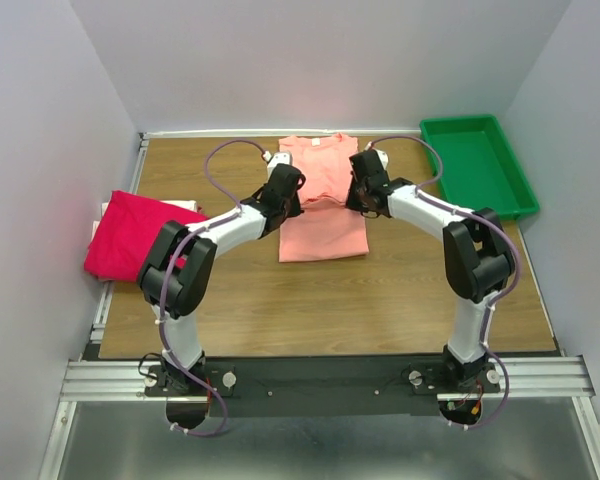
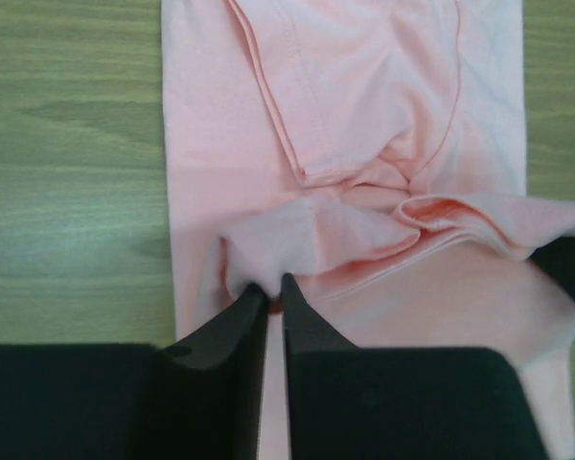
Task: Fold and stack the t-shirts
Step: Fold the tshirt
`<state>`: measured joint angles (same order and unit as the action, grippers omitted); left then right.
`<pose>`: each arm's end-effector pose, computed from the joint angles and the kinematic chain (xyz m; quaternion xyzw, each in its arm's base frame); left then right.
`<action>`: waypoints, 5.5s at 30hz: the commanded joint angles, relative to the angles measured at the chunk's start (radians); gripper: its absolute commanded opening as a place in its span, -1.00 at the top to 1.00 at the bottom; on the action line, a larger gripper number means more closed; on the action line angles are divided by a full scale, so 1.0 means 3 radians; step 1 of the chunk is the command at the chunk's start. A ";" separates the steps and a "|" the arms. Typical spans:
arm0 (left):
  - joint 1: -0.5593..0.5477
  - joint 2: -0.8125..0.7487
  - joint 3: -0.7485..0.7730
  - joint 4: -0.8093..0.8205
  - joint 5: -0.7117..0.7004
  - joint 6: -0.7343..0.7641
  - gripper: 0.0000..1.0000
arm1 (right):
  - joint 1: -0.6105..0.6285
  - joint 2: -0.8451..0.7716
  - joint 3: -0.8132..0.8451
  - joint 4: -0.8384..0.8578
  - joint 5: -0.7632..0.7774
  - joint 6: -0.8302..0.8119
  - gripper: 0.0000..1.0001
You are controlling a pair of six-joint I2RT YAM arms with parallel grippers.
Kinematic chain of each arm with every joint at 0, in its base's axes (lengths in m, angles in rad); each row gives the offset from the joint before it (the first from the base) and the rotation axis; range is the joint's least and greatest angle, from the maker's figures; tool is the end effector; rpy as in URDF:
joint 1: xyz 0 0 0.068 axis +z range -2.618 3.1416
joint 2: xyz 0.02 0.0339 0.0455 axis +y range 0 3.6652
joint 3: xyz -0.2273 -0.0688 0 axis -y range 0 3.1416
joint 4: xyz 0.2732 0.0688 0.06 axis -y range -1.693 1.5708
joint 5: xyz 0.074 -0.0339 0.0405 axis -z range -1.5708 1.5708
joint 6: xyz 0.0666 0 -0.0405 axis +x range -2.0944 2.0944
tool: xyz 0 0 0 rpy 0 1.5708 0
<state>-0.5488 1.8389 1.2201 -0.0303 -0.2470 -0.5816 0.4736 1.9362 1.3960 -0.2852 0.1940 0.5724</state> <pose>0.3907 -0.2198 0.1393 -0.0694 0.8878 -0.1432 0.4318 0.4160 0.1988 0.1343 0.0810 0.9241 0.1029 0.3590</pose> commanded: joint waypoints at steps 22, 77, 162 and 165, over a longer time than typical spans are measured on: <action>-0.0104 -0.1144 -0.1565 0.0463 0.0455 -0.0403 -0.97 | -0.0116 -0.1294 -0.1625 0.0102 -0.0529 0.0270 -0.58; -0.2011 -0.3200 -0.2605 -0.0507 -0.0230 -0.1872 1.00 | 0.0022 -0.4137 -0.3069 -0.1294 -0.1731 0.0603 0.99; 0.0551 -0.0039 0.0351 -0.0078 0.0746 0.0001 -0.92 | -0.0894 0.0573 0.1258 -0.0599 -0.1570 -0.0405 -1.00; 0.0424 -0.0259 0.0137 -0.0007 0.0777 -0.0040 -0.93 | -0.0888 0.0225 0.0850 -0.0573 -0.1883 -0.0374 -1.00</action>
<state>-0.3820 1.8698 1.3182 -0.0483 -0.0586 -0.5926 0.2050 2.1281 1.7340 -0.4568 -0.2134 0.4824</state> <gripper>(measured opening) 0.961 0.995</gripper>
